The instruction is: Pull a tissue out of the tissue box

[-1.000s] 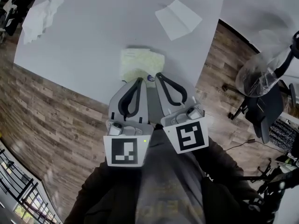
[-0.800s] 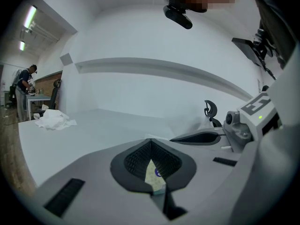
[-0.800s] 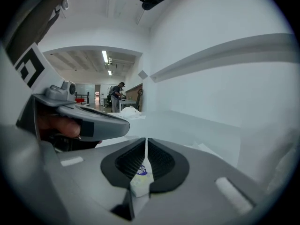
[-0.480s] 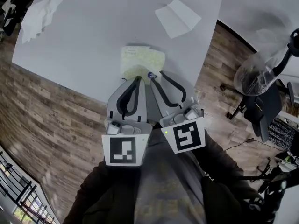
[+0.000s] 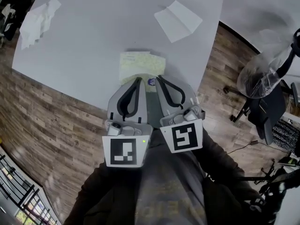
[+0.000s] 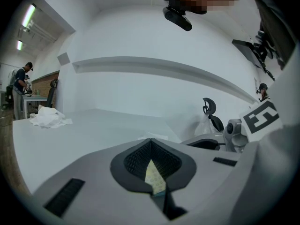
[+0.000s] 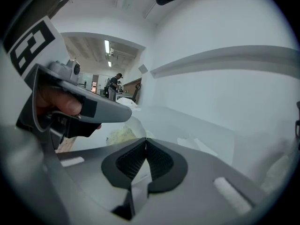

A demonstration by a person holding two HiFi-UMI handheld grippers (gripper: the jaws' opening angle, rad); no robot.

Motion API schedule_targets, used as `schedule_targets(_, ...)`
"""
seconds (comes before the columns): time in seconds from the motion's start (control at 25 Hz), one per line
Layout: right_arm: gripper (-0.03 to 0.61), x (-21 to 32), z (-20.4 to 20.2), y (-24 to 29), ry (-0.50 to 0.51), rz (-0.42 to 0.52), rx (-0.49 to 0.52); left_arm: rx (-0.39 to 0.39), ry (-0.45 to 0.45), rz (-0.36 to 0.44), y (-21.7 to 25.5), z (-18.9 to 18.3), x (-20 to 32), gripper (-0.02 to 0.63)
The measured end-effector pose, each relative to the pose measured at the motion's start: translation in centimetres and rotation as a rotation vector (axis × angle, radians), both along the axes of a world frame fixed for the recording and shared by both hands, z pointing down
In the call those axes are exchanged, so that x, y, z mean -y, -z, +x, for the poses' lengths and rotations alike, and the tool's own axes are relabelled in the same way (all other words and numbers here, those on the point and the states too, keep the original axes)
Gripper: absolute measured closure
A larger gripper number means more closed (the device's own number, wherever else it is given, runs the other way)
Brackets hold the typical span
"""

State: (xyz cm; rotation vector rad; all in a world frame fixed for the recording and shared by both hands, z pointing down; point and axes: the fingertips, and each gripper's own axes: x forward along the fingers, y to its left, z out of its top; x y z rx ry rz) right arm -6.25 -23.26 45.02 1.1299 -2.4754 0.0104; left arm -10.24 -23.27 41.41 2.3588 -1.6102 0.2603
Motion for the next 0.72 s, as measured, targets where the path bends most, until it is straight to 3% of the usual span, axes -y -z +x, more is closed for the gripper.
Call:
schedule_targets(0.16,0.575,0.5,0.0,2.3,0.005,0.004,0.073,0.004,0.007,-0.016,0.6,-0.1,0.1,0.617)
schedule_targets(0.4,0.575,0.4,0.0,10.3,-0.001,0.012,0.198,-0.007,0.016,0.023,6.0,0.1,-0.2,0.617)
schedule_targets(0.72,0.575,-1.6,1.2,22.1,0.030,0.122,0.305,0.007,0.017,0.171,15.0,1.0,-2.2,0.617)
